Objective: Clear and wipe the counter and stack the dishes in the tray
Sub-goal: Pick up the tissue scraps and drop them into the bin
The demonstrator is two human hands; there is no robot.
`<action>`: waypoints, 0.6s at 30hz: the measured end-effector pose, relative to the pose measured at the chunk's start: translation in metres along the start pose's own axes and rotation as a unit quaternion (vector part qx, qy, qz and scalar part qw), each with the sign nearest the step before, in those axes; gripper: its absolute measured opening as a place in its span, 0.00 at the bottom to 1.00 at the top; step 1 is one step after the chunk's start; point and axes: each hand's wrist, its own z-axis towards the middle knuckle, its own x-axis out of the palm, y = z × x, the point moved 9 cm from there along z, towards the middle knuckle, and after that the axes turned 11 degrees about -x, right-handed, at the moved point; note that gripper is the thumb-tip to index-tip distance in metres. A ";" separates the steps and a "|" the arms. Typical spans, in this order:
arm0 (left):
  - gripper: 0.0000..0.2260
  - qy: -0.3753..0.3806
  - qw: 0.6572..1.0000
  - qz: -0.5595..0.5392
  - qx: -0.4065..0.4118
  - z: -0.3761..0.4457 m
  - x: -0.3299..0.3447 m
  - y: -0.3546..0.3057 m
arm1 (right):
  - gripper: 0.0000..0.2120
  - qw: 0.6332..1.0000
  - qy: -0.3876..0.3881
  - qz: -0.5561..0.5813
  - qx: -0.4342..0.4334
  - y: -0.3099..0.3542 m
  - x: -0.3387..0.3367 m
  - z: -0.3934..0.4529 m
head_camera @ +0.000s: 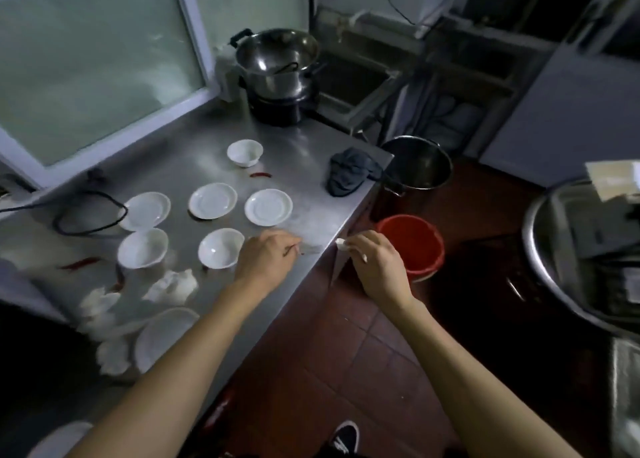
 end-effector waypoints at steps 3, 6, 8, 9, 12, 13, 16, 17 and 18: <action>0.11 0.038 0.999 0.004 0.022 0.006 0.046 -0.050 | 0.10 0.999 -0.013 -0.018 0.047 -0.046 -0.027 -0.029; 0.10 0.063 0.997 0.008 0.042 0.014 0.081 -0.089 | 0.12 0.996 -0.010 -0.028 0.088 -0.081 -0.045 -0.049; 0.10 0.083 0.995 0.004 0.057 0.020 0.100 -0.109 | 0.12 0.993 -0.005 -0.035 0.112 -0.101 -0.053 -0.060; 0.10 0.096 0.993 0.001 0.061 0.023 0.109 -0.117 | 0.12 0.991 -0.005 -0.037 0.126 -0.111 -0.055 -0.065; 0.10 0.126 0.990 -0.012 0.057 0.035 0.131 -0.131 | 0.12 0.987 -0.004 -0.040 0.156 -0.135 -0.057 -0.076; 0.10 0.131 0.990 -0.015 0.058 0.039 0.139 -0.134 | 0.12 0.986 -0.001 -0.041 0.163 -0.142 -0.055 -0.078; 0.09 0.152 0.986 -0.018 0.064 0.055 0.163 -0.136 | 0.11 0.982 0.014 -0.041 0.185 -0.163 -0.045 -0.079; 0.09 0.163 0.984 -0.023 0.062 0.061 0.171 -0.135 | 0.11 0.980 0.019 -0.040 0.193 -0.170 -0.041 -0.077; 0.09 0.173 0.983 -0.029 0.059 0.069 0.180 -0.132 | 0.10 0.979 0.026 -0.041 0.200 -0.177 -0.037 -0.074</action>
